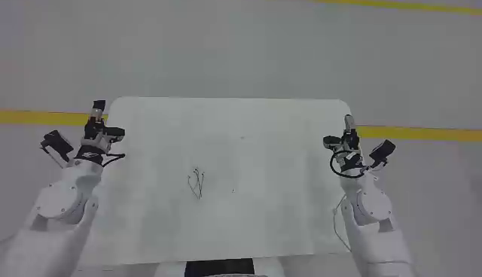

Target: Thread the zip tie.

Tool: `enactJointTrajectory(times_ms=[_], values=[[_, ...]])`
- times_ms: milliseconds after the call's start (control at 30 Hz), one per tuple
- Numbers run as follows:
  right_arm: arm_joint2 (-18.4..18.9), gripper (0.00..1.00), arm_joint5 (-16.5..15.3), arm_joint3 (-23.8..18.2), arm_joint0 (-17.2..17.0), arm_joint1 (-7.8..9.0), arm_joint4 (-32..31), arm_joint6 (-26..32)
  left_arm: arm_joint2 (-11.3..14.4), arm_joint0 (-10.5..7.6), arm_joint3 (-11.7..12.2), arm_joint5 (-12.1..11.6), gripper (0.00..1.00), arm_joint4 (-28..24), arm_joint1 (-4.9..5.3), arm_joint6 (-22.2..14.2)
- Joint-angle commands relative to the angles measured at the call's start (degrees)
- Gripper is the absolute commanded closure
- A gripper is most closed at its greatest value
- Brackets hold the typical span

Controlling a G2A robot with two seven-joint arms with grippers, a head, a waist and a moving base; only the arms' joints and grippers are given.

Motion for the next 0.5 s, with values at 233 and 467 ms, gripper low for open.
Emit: enactJointTrajectory(times_ms=[233,467], values=[[0.00,0.00,0.00,0.00,0.00,0.00,0.00,0.00,2.65,1.21,-2.84,-1.70,0.00,13.09,0.49,-6.51],[0.00,0.00,0.00,0.00,0.00,0.00,0.00,0.00,2.19,1.39,-3.33,-2.52,0.00,14.91,0.69,-8.48]])
